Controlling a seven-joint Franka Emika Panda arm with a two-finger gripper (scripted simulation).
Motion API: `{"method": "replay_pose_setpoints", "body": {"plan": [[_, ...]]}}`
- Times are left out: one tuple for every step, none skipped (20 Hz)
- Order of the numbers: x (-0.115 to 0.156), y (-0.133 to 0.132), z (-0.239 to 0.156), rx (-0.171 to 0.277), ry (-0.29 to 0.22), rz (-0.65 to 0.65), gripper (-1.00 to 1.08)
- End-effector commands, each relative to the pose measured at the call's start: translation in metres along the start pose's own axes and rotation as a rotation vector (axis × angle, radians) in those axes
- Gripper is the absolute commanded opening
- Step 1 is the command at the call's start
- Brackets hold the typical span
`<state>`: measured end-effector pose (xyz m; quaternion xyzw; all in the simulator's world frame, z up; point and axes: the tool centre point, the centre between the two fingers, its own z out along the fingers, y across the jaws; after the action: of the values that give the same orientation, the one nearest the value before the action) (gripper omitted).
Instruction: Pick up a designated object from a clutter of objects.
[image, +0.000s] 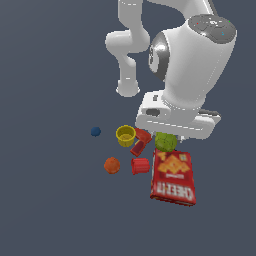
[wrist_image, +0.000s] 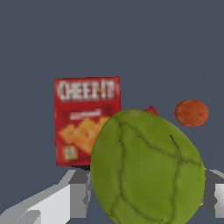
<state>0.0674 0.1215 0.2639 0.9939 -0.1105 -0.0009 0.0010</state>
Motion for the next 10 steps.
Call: {"method": "replay_pose_setpoints", "body": {"plan": [[-0.012, -0.012, -0.028, 0.000, 0.002, 0.000, -1.00], [-0.016, -0.017, -0.038, 0.000, 0.002, 0.000, -1.00], [-0.021, -0.022, -0.049, 0.000, 0.002, 0.000, -1.00], [-0.025, -0.027, -0.059, 0.000, 0.002, 0.000, -1.00], [-0.029, -0.031, -0.069, 0.000, 0.002, 0.000, -1.00], [-0.034, -0.036, -0.079, 0.000, 0.002, 0.000, -1.00], [-0.038, -0.041, -0.089, 0.000, 0.002, 0.000, -1.00], [-0.041, -0.045, -0.098, 0.000, 0.002, 0.000, -1.00], [-0.045, -0.049, -0.106, 0.000, 0.002, 0.000, -1.00], [-0.048, -0.053, -0.115, 0.001, 0.002, 0.000, -1.00]]}}
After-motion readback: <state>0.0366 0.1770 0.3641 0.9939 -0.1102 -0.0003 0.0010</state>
